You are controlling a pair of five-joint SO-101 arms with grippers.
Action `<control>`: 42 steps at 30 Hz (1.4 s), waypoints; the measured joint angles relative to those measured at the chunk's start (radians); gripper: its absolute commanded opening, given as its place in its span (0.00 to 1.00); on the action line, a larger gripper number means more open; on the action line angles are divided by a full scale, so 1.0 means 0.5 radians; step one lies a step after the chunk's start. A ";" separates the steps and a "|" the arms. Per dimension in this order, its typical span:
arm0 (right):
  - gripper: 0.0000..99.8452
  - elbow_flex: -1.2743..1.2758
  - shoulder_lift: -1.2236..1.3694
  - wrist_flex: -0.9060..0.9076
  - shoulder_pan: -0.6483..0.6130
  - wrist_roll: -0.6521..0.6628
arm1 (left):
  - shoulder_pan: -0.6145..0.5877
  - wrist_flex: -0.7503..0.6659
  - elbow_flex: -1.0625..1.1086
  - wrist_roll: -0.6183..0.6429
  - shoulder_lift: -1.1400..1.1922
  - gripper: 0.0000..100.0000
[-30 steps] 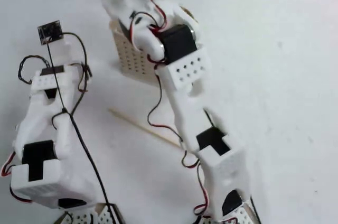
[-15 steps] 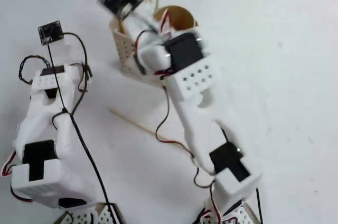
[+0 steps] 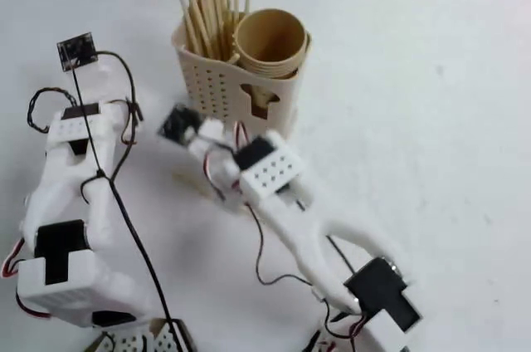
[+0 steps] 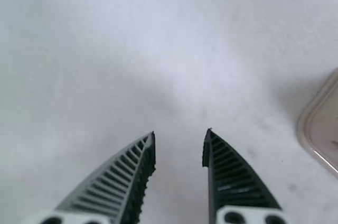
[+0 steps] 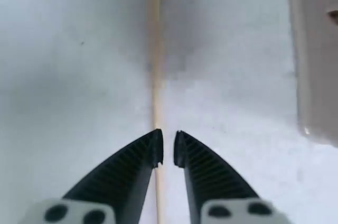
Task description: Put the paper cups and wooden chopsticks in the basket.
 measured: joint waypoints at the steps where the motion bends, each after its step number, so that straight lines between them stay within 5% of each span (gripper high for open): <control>1: 0.18 0.098 -0.003 -0.104 -0.012 0.000 | 0.000 0.000 0.000 0.000 0.000 0.17; 16: 0.20 0.476 0.141 -0.623 -0.021 0.083 | 0.000 0.000 0.000 0.000 0.000 0.17; 20: 0.18 0.334 0.285 -0.555 -0.025 0.129 | 0.000 0.000 0.000 0.000 0.000 0.17; 24: 0.00 0.264 0.328 -0.482 -0.018 0.135 | 0.000 0.000 0.000 0.000 0.000 0.17; 34: 0.02 0.239 0.261 -0.396 -0.009 0.077 | 0.000 0.000 0.000 0.000 0.000 0.17; 42: 0.02 0.384 -0.411 -0.184 0.203 -0.157 | 0.000 0.000 0.000 0.000 0.000 0.17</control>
